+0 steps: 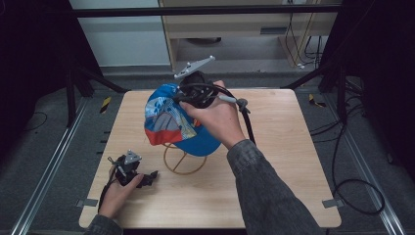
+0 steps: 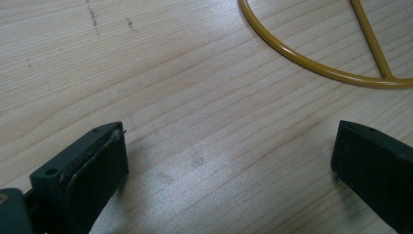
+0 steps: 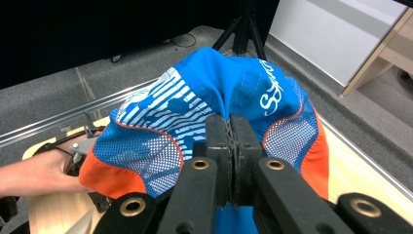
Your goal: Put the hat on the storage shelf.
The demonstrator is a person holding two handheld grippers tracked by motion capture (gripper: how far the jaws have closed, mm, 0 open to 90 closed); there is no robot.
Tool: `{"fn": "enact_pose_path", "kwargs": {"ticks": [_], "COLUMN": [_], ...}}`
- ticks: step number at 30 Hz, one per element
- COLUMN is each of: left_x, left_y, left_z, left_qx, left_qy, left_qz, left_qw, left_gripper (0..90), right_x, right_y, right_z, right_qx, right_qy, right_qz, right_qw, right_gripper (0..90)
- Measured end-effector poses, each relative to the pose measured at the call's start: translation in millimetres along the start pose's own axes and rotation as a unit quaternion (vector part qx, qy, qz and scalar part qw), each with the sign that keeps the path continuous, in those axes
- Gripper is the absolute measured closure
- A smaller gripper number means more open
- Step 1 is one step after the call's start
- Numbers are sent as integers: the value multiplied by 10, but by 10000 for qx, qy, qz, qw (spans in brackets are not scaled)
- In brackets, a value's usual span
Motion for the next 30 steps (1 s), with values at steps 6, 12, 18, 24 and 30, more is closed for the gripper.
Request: {"fn": "enact_pose_path", "kwargs": {"ticks": [6,12,18,24,30], "left_x": [1,0,1,1,1], "left_y": [1,0,0,1,1], "left_z": [0,0,0,1,0], "left_qx": [-4,-1,-1,-2,-2], "left_qy": [0,0,1,-1,-1], "left_qz": [5,2,2,3,3], "left_qw": [10000,10000,10000,10000,10000], "left_gripper": [0,0,0,0,0], "right_x": [42,78,96,103,108], "right_y": [72,128,141,144,160], "right_z": [-25,-26,-22,-23,-32], "right_qx": [-49,-69,-50,-66,-93], "right_qy": [16,34,28,6,-4], "right_qz": [-99,-184,-213,-250,-260], "right_qw": [9999,9998,9998,9997,9996], "right_gripper": [885,876,882,895,893]}}
Point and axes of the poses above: each handheld gripper's, and its own axes: y roughly forward along the jaws, x roughly out of its underside, z roughly to its right, the point moved 2 cm from there along y, roughly forward along the jaws, and after that the axes turned 7 degrees about z, right-handed, at the moved point
